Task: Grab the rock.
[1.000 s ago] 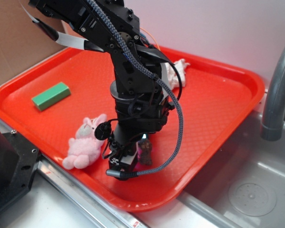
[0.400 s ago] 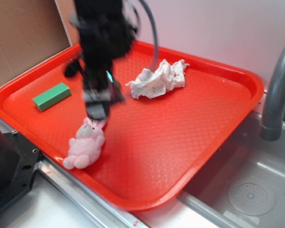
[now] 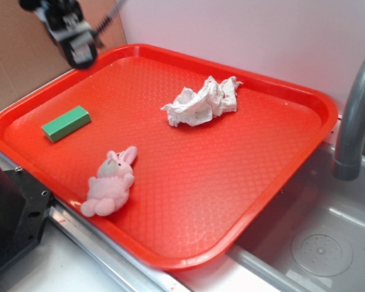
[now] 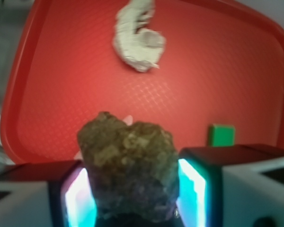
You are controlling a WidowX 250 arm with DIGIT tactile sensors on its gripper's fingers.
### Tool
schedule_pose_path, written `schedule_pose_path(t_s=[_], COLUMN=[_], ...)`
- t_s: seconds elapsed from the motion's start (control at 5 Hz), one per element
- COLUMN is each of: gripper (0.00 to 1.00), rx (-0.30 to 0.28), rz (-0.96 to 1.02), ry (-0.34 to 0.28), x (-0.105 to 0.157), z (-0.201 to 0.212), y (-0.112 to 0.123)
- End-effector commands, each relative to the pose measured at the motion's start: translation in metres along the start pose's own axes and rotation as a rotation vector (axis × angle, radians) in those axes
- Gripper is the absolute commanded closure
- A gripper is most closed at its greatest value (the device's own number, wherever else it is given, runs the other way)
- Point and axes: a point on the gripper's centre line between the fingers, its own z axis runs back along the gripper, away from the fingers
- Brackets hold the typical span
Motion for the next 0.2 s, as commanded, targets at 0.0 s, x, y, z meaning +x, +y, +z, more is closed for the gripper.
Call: schedule_pose_path(t_s=[0.0], gripper=[1.0], rx=[-0.053], rz=[0.184], ry=[-0.078], x=[-0.009], z=[0.0227], y=[0.0128])
